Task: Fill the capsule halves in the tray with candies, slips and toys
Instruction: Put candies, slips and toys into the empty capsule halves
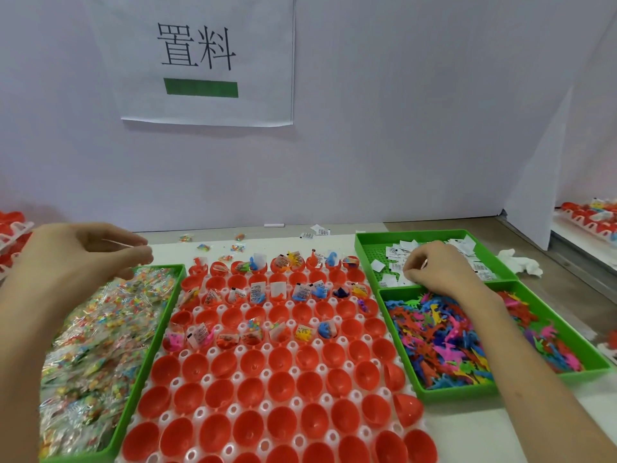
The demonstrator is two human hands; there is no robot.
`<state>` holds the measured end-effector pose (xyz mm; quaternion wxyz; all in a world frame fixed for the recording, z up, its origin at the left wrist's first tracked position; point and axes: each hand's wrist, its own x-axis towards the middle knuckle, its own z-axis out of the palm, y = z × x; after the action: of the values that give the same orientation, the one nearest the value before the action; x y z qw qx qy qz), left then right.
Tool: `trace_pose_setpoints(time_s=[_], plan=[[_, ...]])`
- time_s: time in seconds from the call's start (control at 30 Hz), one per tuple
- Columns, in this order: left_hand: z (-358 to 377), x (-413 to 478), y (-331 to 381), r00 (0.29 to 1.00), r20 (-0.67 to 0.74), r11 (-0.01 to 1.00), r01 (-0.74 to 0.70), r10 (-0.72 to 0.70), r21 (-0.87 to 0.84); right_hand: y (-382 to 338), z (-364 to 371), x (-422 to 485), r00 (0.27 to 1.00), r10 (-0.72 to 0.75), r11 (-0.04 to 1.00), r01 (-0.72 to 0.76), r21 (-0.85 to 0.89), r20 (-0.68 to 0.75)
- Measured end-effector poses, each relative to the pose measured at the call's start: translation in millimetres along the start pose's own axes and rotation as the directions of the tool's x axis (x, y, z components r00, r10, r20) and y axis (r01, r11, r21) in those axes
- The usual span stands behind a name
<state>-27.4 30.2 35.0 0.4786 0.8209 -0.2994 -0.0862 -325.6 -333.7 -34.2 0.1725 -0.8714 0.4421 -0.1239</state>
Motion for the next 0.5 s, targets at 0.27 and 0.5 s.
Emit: trace_pose_setpoints(time_s=[0.27, 0.5], plan=[[26, -20, 45, 0.991, 0.044, 0.975, -0.115, 0.125, -0.187, -1, 0, 0, 0.998, 0.038, 0.995, -0.041, 0.092, 0.040], [56, -34, 74, 0.973, 0.097, 0.939, -0.169, 0.207, -0.300, -2, 2, 2, 0.998, 0.053, 0.989, -0.059, 0.134, 0.043]])
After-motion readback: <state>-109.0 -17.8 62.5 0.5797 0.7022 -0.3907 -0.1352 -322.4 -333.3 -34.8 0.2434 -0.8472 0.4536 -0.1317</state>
